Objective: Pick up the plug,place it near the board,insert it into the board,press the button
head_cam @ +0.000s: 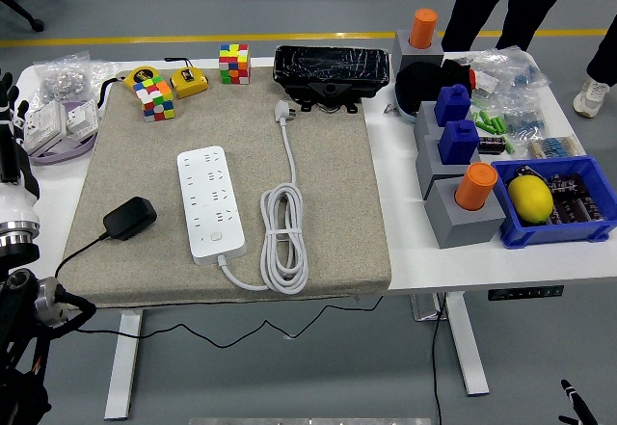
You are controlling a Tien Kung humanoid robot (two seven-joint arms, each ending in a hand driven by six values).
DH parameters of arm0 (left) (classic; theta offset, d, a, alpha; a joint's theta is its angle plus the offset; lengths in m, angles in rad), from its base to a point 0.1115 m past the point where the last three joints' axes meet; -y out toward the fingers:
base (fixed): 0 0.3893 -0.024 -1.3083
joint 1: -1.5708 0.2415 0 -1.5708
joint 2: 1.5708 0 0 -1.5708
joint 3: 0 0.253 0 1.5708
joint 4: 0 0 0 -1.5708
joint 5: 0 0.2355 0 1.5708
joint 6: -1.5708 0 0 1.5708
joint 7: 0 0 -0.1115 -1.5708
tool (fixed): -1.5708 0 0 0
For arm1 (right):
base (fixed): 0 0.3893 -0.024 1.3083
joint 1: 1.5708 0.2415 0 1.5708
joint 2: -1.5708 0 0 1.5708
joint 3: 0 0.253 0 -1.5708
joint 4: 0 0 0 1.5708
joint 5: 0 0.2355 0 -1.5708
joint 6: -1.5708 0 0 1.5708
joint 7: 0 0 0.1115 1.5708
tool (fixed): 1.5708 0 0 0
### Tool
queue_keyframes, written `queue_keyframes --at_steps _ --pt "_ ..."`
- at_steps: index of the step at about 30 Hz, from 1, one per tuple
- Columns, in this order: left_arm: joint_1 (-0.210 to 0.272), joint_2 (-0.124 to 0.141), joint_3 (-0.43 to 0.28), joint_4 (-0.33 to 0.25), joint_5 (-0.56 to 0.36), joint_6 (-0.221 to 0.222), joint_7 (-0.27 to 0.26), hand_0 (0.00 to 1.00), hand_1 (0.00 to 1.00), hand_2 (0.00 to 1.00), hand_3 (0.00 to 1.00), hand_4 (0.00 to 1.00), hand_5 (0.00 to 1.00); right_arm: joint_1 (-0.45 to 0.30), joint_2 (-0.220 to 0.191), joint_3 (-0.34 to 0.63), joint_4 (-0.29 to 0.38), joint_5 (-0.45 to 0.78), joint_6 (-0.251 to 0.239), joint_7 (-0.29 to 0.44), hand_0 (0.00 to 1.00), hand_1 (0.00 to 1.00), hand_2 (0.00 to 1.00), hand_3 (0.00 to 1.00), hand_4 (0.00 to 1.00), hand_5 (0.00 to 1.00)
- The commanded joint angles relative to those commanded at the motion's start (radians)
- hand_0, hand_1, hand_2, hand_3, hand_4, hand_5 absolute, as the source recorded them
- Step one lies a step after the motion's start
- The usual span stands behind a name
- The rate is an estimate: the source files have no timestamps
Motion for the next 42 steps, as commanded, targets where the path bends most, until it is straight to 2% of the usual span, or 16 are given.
queue_keyframes --at_steps 4,11,42 --pt "0.007 -0.003 -0.017 -0.005 -0.029 0.003 -0.021 0.908 0.991 0.998 0.998 0.998 0.998 0.001 0.002 -0.002 0.000 0.000 0.000 -0.001 0.809 0.754 0.733 0.776 0.998 0.998" --pt "0.024 -0.005 -0.032 -0.013 -0.025 0.007 -0.024 0.902 0.985 0.998 0.998 0.998 0.998 0.003 0.006 -0.005 0.000 -0.005 0.000 -0.005 0.810 0.754 0.733 0.776 0.998 0.998" --pt "0.022 0.005 -0.013 -0.019 0.025 0.002 0.003 0.883 0.969 0.972 0.987 0.998 0.981 0.005 0.011 -0.010 0.000 -0.017 0.002 -0.012 0.810 0.755 0.733 0.775 0.998 0.998"
